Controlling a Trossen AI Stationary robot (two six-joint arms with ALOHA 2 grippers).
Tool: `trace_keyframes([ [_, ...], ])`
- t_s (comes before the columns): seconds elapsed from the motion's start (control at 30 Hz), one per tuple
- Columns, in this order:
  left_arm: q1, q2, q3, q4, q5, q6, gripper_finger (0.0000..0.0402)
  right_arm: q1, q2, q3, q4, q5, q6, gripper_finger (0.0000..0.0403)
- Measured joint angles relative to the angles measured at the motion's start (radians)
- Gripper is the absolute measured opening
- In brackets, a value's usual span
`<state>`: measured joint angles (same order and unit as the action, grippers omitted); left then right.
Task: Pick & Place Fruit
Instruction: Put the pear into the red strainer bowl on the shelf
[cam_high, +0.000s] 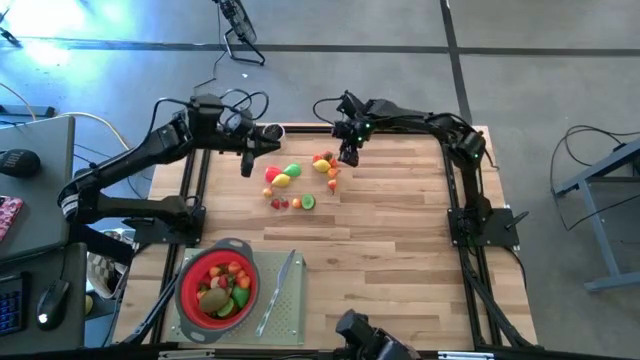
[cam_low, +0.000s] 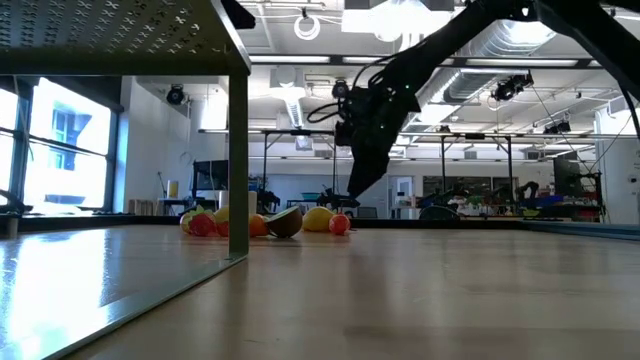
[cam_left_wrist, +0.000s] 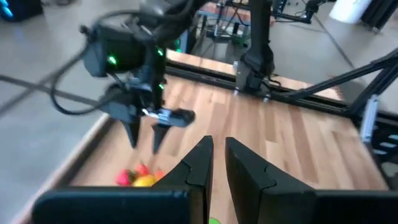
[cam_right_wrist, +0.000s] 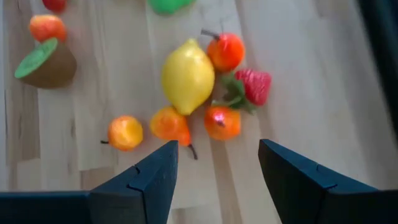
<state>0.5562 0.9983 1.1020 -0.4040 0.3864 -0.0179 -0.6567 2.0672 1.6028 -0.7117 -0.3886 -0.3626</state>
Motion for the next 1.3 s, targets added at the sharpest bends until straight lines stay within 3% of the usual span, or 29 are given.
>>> trace_keyframes([
  [0.23, -0.002, -0.162, -0.177, 0.167, 0.031, -0.042, 0.0039, -0.011, 0.003, 0.000, -0.039, 0.058, 0.000, 0.0215],
  [0.47, 0.000, -0.377, -0.288, 0.178, -0.003, -0.039, 0.0039, -0.033, 0.003, 0.000, -0.035, 0.056, 0.003, 0.0215],
  [0.67, 0.000, -0.426, -0.300, 0.167, -0.004, -0.039, 0.0039, -0.029, 0.002, 0.000, -0.010, 0.200, -0.067, 0.0215],
  [0.77, 0.000, -0.427, -0.300, 0.167, -0.004, -0.039, 0.0039, -0.026, 0.002, 0.000, 0.000, 0.224, -0.142, 0.0215],
  [1.1, 0.000, -0.392, -0.300, 0.165, -0.046, -0.039, 0.0039, -0.026, 0.002, 0.000, 0.017, 0.009, -0.375, 0.0215],
  [1.3, 0.000, -0.374, -0.300, 0.179, -0.137, -0.039, 0.0039, -0.034, 0.006, 0.000, 0.021, -0.008, -0.454, 0.0215],
])
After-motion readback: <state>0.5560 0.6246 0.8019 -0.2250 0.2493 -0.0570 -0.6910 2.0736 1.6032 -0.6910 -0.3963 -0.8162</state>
